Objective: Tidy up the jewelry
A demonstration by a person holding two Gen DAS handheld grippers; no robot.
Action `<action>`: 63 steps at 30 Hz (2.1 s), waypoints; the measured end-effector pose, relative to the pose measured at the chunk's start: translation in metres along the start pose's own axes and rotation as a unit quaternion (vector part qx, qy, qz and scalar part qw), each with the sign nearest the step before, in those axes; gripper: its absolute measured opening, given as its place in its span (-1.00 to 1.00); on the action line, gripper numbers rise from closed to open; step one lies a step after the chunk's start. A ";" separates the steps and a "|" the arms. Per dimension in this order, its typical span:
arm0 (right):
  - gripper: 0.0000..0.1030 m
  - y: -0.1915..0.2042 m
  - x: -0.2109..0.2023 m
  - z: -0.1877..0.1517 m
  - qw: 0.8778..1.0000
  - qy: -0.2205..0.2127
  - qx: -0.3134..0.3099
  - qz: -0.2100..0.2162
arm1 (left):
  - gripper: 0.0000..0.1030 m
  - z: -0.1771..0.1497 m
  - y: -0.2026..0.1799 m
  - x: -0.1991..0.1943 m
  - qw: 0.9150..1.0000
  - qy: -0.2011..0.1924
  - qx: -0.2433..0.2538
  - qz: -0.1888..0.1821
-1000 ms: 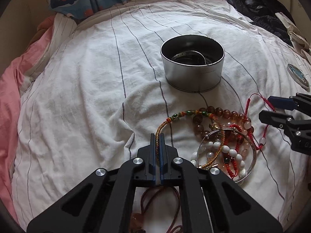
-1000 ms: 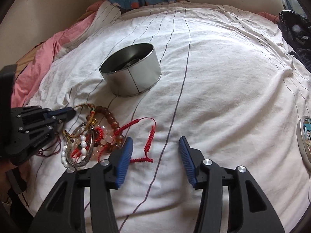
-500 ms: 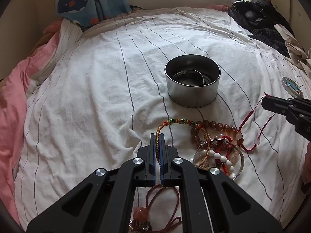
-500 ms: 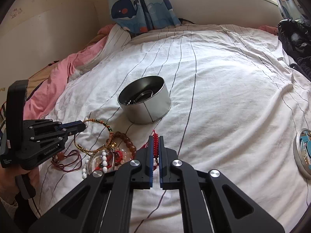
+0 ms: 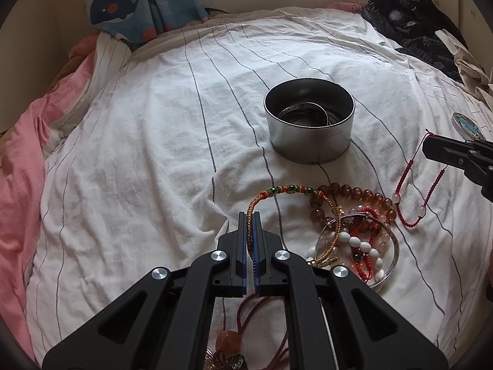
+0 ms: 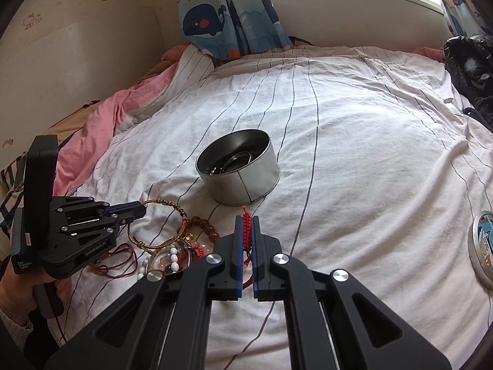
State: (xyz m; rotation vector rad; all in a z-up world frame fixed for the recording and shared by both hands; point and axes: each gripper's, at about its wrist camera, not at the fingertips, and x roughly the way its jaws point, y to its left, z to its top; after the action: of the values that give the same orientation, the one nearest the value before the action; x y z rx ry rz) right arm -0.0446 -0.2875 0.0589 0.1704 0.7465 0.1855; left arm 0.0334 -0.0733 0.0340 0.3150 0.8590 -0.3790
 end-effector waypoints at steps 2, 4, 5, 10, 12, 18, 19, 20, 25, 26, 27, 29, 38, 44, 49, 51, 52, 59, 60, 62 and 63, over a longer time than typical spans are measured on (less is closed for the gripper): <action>-0.90 0.000 0.000 0.000 1.000 -0.002 0.000 0.000 | -0.94 -0.001 0.000 0.001 1.000 0.000 -0.001 0.000; -0.90 0.001 -0.001 0.001 1.000 -0.006 -0.001 0.001 | -0.94 -0.001 0.001 0.001 1.000 0.000 -0.002 0.001; -0.90 0.001 -0.002 0.001 1.000 -0.008 -0.001 0.002 | -0.94 -0.001 0.001 0.001 1.000 0.000 -0.002 0.001; -0.90 0.001 -0.006 0.003 1.000 -0.017 -0.001 0.006 | -0.94 -0.001 0.002 0.001 1.000 -0.003 -0.002 0.002; -0.90 0.000 -0.008 0.003 1.000 -0.022 -0.001 0.007 | -0.94 0.000 0.002 0.000 1.000 -0.004 -0.001 0.002; -0.90 0.002 -0.012 0.005 0.999 -0.034 -0.005 0.012 | -0.94 0.002 0.000 -0.005 1.000 -0.008 0.001 0.001; -0.90 0.002 -0.012 0.004 0.999 -0.034 -0.005 0.013 | -0.94 0.002 0.000 -0.005 1.000 -0.009 0.000 0.001; -0.90 0.002 -0.012 0.004 0.999 -0.034 -0.005 0.014 | -0.94 0.003 0.000 -0.006 1.000 -0.010 -0.001 0.001; -0.90 0.004 -0.015 0.004 0.999 -0.040 -0.010 0.019 | -0.94 0.007 0.002 -0.014 1.000 -0.021 -0.010 -0.007; -0.90 0.005 -0.016 0.004 0.999 -0.044 -0.011 0.020 | -0.94 0.008 0.002 -0.016 1.000 -0.024 -0.013 -0.011; -0.90 0.005 -0.017 0.004 0.999 -0.047 -0.012 0.021 | -0.94 0.009 0.004 -0.018 0.999 -0.026 -0.017 -0.014; -0.90 0.006 -0.019 0.005 0.998 -0.052 -0.013 0.023 | -0.94 0.012 0.007 -0.022 0.999 -0.032 -0.022 -0.019; -0.90 0.007 -0.028 0.011 0.994 -0.069 0.001 0.084 | -0.94 0.026 0.008 -0.038 0.997 -0.056 -0.034 -0.031; -0.90 0.001 -0.028 0.022 0.990 -0.074 0.025 0.116 | -0.94 0.041 0.004 -0.039 0.995 -0.080 -0.044 -0.048; -0.90 0.007 -0.023 0.038 0.988 -0.073 0.021 0.132 | -0.94 0.064 -0.001 -0.030 0.990 -0.102 -0.062 -0.069; -0.90 0.009 -0.020 0.049 0.988 -0.078 0.017 0.133 | -0.94 0.075 -0.003 -0.021 0.989 -0.107 -0.070 -0.079; -0.90 0.010 -0.018 0.055 0.987 -0.080 0.017 0.135 | -0.94 0.081 -0.004 -0.014 0.988 -0.105 -0.073 -0.089; -0.90 0.014 0.009 0.094 0.984 -0.084 0.022 0.156 | -0.74 0.093 -0.003 0.036 0.992 -0.055 -0.066 -0.096; -0.90 0.014 0.014 0.097 0.983 -0.083 0.025 0.161 | -0.70 0.090 0.001 0.035 0.992 -0.057 -0.069 -0.093; -0.90 0.011 0.024 0.099 0.980 -0.078 0.037 0.179 | -0.56 0.084 0.010 0.032 0.991 -0.058 -0.076 -0.089; -0.90 0.007 0.031 0.100 0.979 -0.070 0.045 0.186 | -0.54 0.081 0.014 0.031 0.991 -0.058 -0.079 -0.088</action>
State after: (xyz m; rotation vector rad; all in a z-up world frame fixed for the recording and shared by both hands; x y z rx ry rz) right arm 0.0456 -0.2820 0.1120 0.4059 0.5778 0.4900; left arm 0.1124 -0.1002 0.0614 0.0694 0.7996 -0.4852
